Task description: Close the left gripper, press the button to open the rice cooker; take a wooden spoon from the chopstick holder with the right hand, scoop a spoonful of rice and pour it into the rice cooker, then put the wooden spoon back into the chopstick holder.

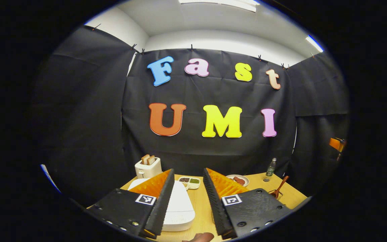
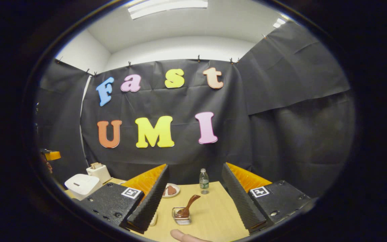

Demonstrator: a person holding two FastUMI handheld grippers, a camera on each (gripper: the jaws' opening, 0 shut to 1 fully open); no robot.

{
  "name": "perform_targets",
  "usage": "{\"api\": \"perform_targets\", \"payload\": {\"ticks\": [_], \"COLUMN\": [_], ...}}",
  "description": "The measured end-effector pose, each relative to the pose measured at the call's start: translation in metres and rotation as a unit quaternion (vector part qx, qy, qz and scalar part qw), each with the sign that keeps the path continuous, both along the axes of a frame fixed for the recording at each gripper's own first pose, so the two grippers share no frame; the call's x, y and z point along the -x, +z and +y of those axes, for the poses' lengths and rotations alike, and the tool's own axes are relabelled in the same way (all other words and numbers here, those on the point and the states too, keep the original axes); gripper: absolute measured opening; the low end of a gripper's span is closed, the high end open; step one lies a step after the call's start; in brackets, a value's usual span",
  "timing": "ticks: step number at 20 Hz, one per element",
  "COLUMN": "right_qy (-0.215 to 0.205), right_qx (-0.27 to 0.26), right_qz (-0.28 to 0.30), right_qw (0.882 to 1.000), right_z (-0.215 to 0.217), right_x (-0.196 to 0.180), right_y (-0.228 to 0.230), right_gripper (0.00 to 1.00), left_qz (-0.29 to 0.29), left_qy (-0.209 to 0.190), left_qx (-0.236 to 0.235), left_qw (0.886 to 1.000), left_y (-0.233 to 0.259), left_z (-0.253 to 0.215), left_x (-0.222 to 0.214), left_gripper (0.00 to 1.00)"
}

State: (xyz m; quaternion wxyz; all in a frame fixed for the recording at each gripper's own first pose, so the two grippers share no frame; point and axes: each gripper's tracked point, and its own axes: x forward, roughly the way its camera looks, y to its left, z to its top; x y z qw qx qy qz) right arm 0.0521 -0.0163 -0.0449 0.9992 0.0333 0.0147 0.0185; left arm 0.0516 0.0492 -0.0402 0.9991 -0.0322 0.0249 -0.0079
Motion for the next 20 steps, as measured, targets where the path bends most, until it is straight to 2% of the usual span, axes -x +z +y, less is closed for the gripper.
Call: {"api": "perform_targets", "payload": {"ticks": [1,2,3,4,5,6,9,11,12,13,14,15,16,17,18,20], "right_qy": [0.004,0.007,0.007,0.009,0.019,0.023,0.011,0.003,0.004,0.005,0.003,-0.001,-0.004,-0.001,0.0,-0.007], "right_qx": [-0.006,-0.009,-0.01,-0.014,-0.015,-0.016,-0.027,-0.04,-0.033,-0.024,-0.014,-0.006,-0.002,-0.002,-0.002,0.0], "right_qz": [0.001,0.002,0.0,0.002,0.006,0.009,0.0,0.001,-0.001,-0.001,-0.003,-0.009,-0.013,-0.015,-0.016,-0.019], "right_qw": [1.0,1.0,1.0,1.0,1.0,1.0,1.0,0.999,0.999,1.0,1.0,1.0,1.0,1.0,1.0,1.0], "right_z": [0.002,0.005,0.006,0.008,0.014,0.018,0.013,0.014,0.015,0.017,0.017,0.016,0.015,0.016,0.018,0.013], "right_x": [0.0,-0.002,-0.005,-0.007,-0.008,-0.01,-0.016,-0.017,-0.017,-0.018,-0.018,-0.018,-0.017,-0.016,-0.015,-0.014], "right_y": [0.0,-0.001,0.0,0.0,-0.002,-0.004,-0.003,-0.003,-0.004,-0.004,-0.005,-0.004,-0.004,-0.006,-0.01,-0.017], "right_gripper": [1.0,1.0,1.0,1.0,1.0,1.0,1.0,1.0,0.94,0.94,1.0,0.94,1.0,0.94,1.0,1.0], "left_qz": [0.0,0.0,0.002,0.003,0.001,0.003,0.037,0.05,0.064,0.08,0.093,0.104,0.113,0.128,0.14,0.165], "left_qy": [-0.002,-0.008,-0.014,-0.018,-0.015,-0.011,0.011,0.003,0.008,0.007,0.015,0.023,0.022,0.021,0.024,0.031], "left_qx": [-0.003,-0.004,-0.004,-0.009,-0.016,-0.028,-0.045,-0.041,-0.03,-0.022,-0.021,-0.025,-0.029,-0.036,-0.045,-0.056], "left_qw": [1.0,1.0,1.0,1.0,1.0,1.0,0.998,0.998,0.997,0.997,0.995,0.994,0.993,0.991,0.989,0.984], "left_y": [-0.002,-0.003,-0.006,-0.009,-0.012,-0.015,-0.041,-0.048,-0.059,-0.067,-0.074,-0.08,-0.086,-0.096,-0.105,-0.122], "left_z": [0.002,0.001,0.001,0.001,0.006,0.011,0.029,0.032,0.032,0.035,0.041,0.047,0.049,0.049,0.052,0.057], "left_x": [-0.001,-0.002,-0.004,-0.005,-0.008,-0.011,-0.018,-0.015,-0.023,-0.025,-0.028,-0.031,-0.034,-0.036,-0.036,-0.04], "left_gripper": [0.45,0.42,0.33,0.31,0.19,0.14,0.13,0.13,0.13,0.0,0.0,0.0,0.0,0.0,0.0,0.0]}}
